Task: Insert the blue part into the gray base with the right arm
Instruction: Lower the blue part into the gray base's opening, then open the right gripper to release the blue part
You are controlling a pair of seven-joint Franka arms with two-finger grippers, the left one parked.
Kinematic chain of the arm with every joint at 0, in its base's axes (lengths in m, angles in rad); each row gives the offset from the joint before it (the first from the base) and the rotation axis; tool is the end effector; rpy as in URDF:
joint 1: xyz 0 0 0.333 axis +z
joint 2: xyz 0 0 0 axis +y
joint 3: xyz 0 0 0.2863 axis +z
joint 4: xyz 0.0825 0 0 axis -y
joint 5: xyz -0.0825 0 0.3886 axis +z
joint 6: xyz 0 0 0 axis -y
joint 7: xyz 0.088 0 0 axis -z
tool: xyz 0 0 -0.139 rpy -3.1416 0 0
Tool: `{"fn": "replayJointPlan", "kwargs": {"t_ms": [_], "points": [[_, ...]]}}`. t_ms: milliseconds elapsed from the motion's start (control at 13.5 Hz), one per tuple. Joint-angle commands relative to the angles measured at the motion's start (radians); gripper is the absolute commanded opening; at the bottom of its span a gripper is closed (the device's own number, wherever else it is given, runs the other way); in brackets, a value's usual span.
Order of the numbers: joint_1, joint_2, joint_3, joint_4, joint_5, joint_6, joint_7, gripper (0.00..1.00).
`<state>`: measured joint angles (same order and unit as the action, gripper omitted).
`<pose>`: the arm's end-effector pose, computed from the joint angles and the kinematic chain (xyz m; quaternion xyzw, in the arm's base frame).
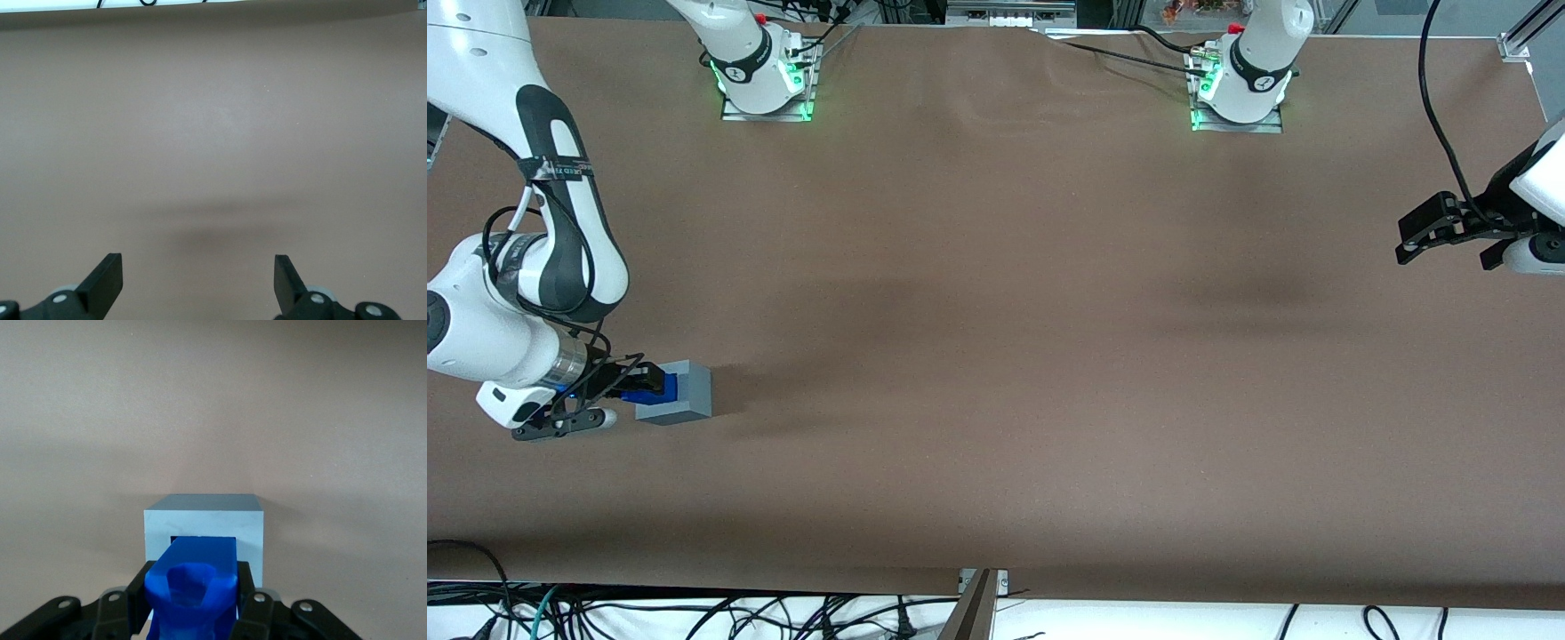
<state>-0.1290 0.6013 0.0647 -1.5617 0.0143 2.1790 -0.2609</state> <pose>0.6871 -0.0476 0.2372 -0.9958 -0.0883 -0.0123 0.0224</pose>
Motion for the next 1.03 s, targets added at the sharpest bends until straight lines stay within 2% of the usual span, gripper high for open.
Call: {"fn": "replayJointPlan", "kwargs": {"t_ms": [0,74,664,960], "points": [[-0.001,0.015,0.009,0.017,-0.019,0.013,0.041,0.69],[-0.001,0.012,0.01,0.012,-0.019,0.018,0.054,0.99],[-0.003,-0.098,0.018,0.011,-0.053,-0.061,0.057,1.0],[-0.003,-0.289,0.046,0.009,-0.053,-0.296,0.092,1.0]]}}
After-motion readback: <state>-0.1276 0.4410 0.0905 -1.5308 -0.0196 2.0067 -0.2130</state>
